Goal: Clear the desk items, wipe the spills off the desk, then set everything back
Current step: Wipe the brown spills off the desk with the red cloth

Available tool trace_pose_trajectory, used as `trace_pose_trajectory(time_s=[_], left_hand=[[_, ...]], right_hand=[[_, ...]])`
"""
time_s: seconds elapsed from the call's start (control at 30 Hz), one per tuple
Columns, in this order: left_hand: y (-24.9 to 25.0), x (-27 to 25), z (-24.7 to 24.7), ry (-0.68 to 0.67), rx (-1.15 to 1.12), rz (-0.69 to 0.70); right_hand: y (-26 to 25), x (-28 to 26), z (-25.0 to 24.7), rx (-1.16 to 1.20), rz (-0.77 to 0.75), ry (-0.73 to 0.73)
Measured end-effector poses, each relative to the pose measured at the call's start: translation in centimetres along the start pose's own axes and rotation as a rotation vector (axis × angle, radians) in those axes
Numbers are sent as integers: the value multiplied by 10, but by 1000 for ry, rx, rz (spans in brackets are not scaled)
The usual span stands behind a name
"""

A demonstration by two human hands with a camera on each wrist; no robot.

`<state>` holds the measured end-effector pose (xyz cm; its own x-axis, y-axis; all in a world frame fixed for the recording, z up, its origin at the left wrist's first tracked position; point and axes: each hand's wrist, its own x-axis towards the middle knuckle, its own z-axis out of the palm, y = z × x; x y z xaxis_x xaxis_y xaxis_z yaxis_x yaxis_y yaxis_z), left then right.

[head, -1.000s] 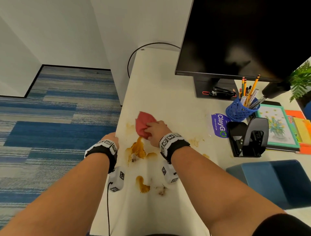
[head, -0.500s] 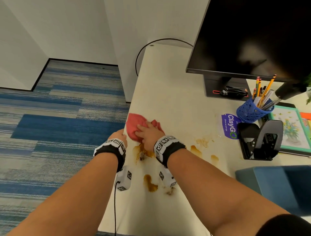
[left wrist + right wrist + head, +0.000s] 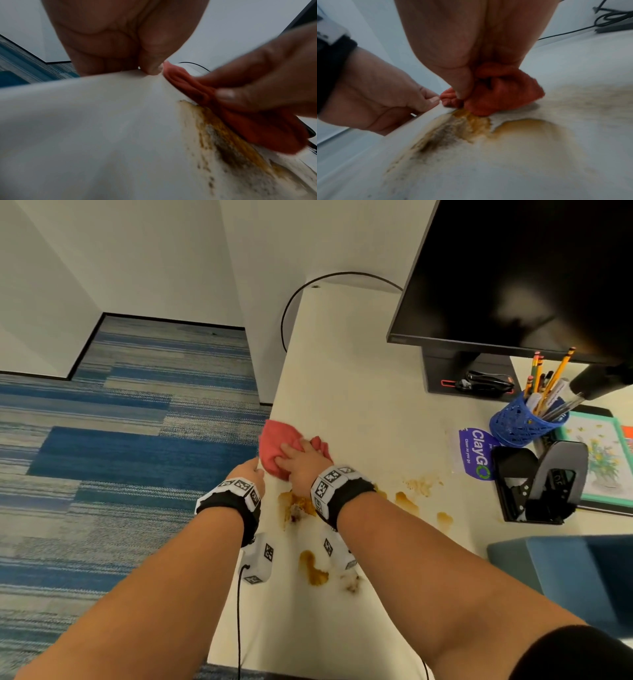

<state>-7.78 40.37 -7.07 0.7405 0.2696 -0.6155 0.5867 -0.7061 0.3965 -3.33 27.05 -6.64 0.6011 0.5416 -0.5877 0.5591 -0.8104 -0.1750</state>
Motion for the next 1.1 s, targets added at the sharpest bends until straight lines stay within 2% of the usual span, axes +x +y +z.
trace_pose_trajectory(time_s=[0.1, 0.27, 0.33, 0.4, 0.5, 0.63, 0.73, 0.8, 0.9, 0.97, 1.03, 1.1], left_hand=[[1, -1, 0, -3, 13, 21], [7, -10, -4, -35, 36, -14], [5, -15, -4, -64, 72, -42], [2, -22, -2, -75, 110, -65], [-2, -31, 2, -75, 145, -81], [-6, -42, 9, -64, 165, -87], [-4, -51, 16, -45, 150, -100], [-3, -57, 20, -22, 134, -132], [-7, -66, 27, 0, 115, -179], [-9, -68, 29, 9, 105, -179], [-10, -68, 31, 16, 107, -173], [-10, -68, 31, 16, 116, -167]], right_hand=[[16, -21, 6, 67, 20, 13], [43, -43, -8, 210, 304, 79], [40, -46, -12, 236, 354, 142], [36, -48, -9, 199, 345, 139], [28, -45, 8, 134, 311, 52], [16, -52, 25, 46, 92, 45], [32, -60, 33, -18, -33, 57], [47, -63, 38, -2, 23, 66], [66, -69, 38, 116, 269, 117], [67, -72, 31, 173, 365, 133], [56, -70, 27, 163, 308, 120], [38, -70, 31, 79, 128, 110]])
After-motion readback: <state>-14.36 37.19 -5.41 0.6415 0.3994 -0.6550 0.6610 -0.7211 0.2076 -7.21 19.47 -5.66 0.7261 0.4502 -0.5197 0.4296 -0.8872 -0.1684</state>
